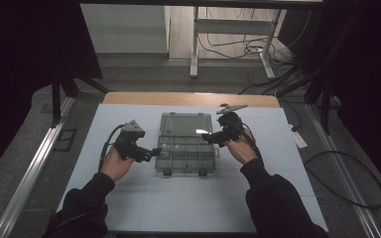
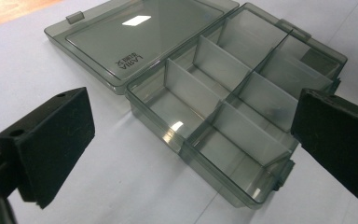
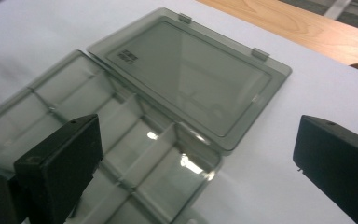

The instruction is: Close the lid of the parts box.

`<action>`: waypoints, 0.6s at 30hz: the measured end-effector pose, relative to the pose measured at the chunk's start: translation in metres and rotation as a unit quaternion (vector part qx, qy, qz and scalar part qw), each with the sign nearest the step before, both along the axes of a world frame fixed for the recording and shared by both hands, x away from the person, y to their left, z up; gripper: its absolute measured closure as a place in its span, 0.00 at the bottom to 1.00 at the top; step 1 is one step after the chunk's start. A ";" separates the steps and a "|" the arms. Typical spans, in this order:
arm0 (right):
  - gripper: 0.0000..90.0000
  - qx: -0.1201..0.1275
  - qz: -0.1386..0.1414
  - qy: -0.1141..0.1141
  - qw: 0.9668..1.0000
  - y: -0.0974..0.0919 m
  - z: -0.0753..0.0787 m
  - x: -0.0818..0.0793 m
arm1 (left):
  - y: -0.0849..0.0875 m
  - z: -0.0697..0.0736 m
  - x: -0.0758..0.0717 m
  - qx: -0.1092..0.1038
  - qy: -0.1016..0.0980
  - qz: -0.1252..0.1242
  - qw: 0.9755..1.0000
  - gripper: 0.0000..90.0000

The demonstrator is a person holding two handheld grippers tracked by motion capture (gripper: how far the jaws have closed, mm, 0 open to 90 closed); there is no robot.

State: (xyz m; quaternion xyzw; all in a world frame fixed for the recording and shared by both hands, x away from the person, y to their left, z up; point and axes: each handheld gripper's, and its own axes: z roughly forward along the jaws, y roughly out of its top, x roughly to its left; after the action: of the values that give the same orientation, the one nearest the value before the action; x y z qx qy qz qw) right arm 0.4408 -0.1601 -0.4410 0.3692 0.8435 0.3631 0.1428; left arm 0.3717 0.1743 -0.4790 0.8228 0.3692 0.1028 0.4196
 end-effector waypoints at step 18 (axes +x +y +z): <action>0.00 0.001 -0.029 0.018 0.999 0.004 -0.012 0.030 | -0.009 -0.009 0.021 0.007 0.006 -0.001 1.000 0.00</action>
State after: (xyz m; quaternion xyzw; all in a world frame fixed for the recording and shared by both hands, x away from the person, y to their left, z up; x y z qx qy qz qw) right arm 0.4713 -0.1565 -0.4535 0.3999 0.8346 0.3529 0.1380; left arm 0.3927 0.1655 -0.4878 0.8266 0.3705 0.0997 0.4118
